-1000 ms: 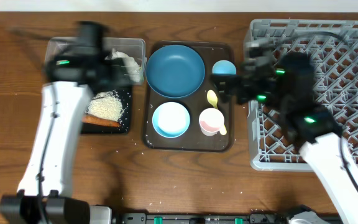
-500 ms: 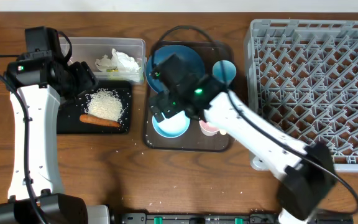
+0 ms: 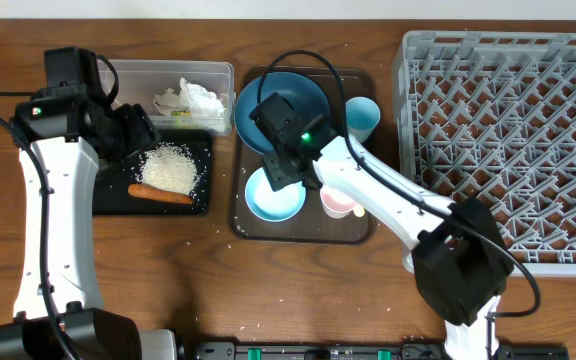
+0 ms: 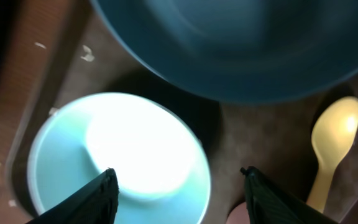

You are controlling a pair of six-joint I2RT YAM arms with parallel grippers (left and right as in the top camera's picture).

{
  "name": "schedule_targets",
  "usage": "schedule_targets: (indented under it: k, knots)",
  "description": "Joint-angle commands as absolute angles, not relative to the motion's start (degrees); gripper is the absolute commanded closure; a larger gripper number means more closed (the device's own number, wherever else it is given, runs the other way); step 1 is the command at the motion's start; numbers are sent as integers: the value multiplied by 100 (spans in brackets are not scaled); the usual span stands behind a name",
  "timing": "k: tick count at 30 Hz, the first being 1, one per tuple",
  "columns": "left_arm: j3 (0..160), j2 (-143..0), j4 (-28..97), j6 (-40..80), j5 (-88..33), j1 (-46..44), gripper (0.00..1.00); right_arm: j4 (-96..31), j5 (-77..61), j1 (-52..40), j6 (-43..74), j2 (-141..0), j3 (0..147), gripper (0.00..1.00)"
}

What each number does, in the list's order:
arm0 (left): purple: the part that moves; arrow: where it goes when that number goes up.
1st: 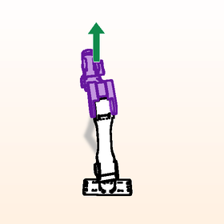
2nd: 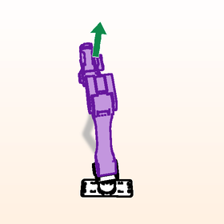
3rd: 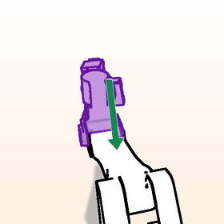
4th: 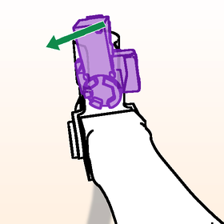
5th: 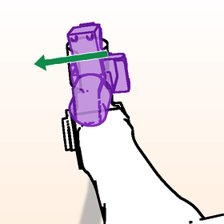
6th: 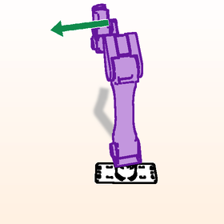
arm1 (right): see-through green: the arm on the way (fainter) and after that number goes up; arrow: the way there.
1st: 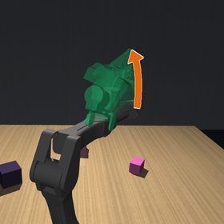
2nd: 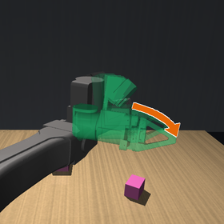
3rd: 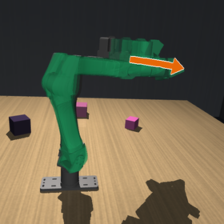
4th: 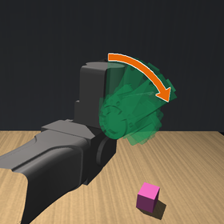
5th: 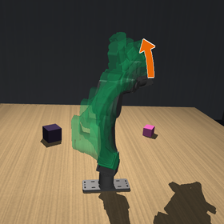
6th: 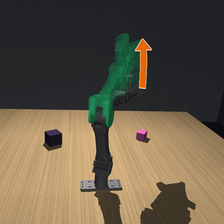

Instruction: Sort waste into correct bins and load items into the dishwasher rack

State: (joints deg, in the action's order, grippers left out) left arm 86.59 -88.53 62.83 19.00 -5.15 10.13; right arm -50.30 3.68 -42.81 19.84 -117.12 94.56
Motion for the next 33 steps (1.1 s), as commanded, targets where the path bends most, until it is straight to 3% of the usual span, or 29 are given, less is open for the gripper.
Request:
schedule_targets:
  k: [1,4,8,15,23,28,33]
  knots:
    - [8569,-8873,6298,1763,-373,1033,24,-5107,344,-4167,2185,-12033,9550,38]
    - [8569,-8873,6296,1763,-370,1033,24,-5127,117,-4128,2185,-12202,9550,43]
    - [8569,-8873,6298,1763,-370,1033,24,-5122,58,-4128,2185,-12296,9550,58]
    - [8569,-8873,6296,1765,-373,1033,24,-5124,58,-4121,2189,-12296,9550,98]
    - [8569,-8873,6296,1765,-377,1033,24,-5253,51,-4119,2222,-12070,9677,99]
    - [8569,-8873,6296,1767,-377,1033,18,-5627,-145,-4086,1935,-11347,10232,99]
    - [8569,-8873,6296,1767,-377,1033,18,-5760,812,-3778,1817,-10438,10654,99]
